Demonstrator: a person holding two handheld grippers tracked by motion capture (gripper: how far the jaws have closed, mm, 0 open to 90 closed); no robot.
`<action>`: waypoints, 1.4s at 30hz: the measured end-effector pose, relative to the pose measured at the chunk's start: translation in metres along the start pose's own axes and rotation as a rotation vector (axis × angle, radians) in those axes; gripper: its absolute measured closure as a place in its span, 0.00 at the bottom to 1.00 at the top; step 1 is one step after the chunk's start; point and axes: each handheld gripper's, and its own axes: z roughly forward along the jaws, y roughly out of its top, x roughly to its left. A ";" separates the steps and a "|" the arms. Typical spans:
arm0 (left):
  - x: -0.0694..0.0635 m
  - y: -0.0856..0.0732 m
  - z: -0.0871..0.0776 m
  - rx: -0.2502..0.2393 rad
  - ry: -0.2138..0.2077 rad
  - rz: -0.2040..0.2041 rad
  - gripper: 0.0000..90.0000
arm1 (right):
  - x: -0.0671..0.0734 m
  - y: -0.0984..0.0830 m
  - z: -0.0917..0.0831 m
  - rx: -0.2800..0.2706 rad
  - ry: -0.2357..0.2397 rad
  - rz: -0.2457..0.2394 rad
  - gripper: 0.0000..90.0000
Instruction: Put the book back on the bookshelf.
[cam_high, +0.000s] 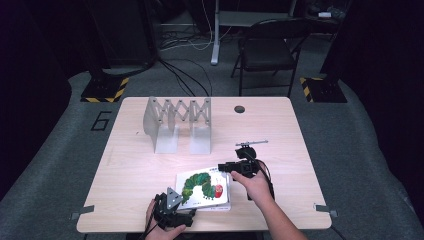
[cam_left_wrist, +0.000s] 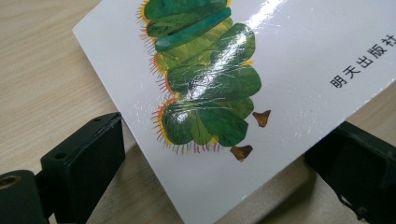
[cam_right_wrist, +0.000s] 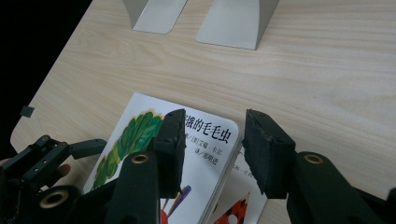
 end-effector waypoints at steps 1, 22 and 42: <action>0.002 0.000 -0.001 0.002 -0.008 0.002 0.07 | 0.001 0.000 0.000 0.008 -0.002 0.008 0.65; 0.000 0.001 -0.010 0.004 0.020 0.066 0.13 | 0.006 0.000 0.002 0.005 0.012 -0.001 0.65; -0.005 -0.002 -0.012 -0.038 0.056 0.115 0.18 | 0.010 0.001 0.001 0.005 0.004 -0.005 0.65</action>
